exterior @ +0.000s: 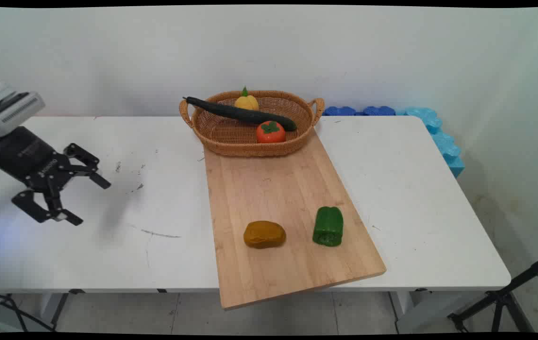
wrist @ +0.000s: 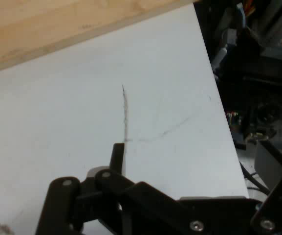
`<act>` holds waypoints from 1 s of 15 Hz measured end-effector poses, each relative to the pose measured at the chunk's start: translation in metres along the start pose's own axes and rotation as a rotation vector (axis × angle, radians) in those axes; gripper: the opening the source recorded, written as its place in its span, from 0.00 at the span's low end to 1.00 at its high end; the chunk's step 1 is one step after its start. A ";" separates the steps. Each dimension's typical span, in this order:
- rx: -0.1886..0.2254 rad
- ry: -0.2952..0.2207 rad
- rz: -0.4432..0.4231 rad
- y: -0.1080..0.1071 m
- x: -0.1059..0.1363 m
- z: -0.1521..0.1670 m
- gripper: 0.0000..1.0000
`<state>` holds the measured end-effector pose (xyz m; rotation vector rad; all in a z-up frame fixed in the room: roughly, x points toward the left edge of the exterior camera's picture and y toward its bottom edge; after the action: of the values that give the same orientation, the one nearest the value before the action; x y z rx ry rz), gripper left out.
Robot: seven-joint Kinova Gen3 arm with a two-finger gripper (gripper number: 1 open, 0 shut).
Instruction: Pick up the potato from the cutting board
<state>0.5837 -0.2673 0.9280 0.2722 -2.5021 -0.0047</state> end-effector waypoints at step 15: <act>0.061 0.028 -0.081 -0.034 0.118 0.121 1.00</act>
<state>0.4266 -0.3307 0.8965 0.3962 -2.4645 0.0420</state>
